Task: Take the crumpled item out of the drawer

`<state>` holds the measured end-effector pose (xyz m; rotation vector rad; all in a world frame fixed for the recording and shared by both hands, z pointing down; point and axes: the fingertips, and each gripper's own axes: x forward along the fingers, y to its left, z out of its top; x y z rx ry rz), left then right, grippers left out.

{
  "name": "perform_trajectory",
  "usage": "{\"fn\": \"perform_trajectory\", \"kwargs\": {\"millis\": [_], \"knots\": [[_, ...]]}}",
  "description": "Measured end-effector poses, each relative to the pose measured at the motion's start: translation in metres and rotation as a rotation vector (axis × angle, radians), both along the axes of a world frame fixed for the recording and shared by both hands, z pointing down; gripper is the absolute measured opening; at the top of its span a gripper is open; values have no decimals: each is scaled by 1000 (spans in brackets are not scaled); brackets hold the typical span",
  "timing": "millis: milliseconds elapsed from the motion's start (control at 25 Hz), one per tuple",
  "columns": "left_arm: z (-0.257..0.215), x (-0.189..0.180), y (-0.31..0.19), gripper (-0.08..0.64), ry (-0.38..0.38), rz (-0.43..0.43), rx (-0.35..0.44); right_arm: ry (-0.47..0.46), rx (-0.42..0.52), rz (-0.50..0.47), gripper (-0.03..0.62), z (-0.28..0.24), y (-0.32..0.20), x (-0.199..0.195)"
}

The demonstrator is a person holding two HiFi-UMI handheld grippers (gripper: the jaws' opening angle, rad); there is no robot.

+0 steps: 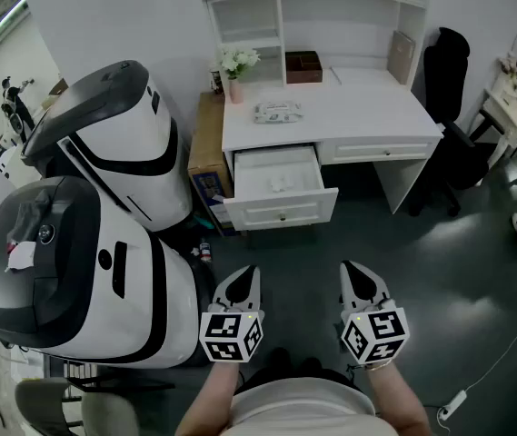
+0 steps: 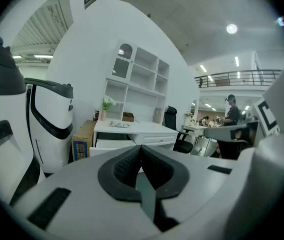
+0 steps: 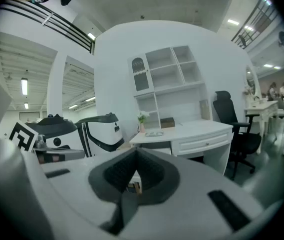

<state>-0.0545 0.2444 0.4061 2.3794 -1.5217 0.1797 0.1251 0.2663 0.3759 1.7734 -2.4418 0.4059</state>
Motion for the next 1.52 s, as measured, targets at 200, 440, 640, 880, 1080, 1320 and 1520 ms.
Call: {"fn": "perform_trajectory", "kwargs": {"millis": [200,440,640,880,1080,1320,1520], "knots": [[1,-14,-12,-9,6,-4,-2,-9,4,11,2,2,-8,-11],[6,-23,-14,-9,15,9,-14,-7,23,22,2,1,-7,-22],[11,-33,-14,-9,13,10,-25,1,29,29,2,-2,-8,-30],[14,-42,-21,-9,15,0,-33,36,22,44,3,-3,-20,-33],[16,-47,-32,-9,12,-12,-40,32,4,36,26,0,-34,-35],[21,-45,-55,-9,3,-29,-51,22,-19,33,59,9,-64,-28],[27,-37,-84,-9,-8,-46,-65,22,-41,7,89,17,-98,-18]]}}
